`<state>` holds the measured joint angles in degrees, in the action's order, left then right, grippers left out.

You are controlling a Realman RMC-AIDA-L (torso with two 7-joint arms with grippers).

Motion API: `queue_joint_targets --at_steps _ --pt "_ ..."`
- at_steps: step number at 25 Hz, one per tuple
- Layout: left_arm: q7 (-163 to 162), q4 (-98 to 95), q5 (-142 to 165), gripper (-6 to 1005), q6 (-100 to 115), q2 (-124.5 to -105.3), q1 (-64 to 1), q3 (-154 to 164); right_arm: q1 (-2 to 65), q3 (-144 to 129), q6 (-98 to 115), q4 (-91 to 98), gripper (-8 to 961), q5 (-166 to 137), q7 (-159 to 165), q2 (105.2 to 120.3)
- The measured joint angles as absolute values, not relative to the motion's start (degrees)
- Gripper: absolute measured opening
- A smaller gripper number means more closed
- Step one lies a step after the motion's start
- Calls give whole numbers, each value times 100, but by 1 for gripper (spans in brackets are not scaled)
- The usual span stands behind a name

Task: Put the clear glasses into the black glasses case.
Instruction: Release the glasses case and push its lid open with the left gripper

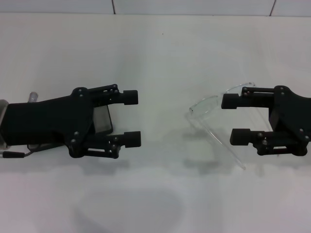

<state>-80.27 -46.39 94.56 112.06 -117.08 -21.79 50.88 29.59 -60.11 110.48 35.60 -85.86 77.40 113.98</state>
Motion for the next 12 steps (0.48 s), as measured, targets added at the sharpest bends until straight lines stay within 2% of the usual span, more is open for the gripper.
queue_joint_targets --at_steps 12 --pt "-7913 -4552 9476 841 11205 -11698 -2180 5120 2974 -6011 11047 3568 693 -8596 7743 11451"
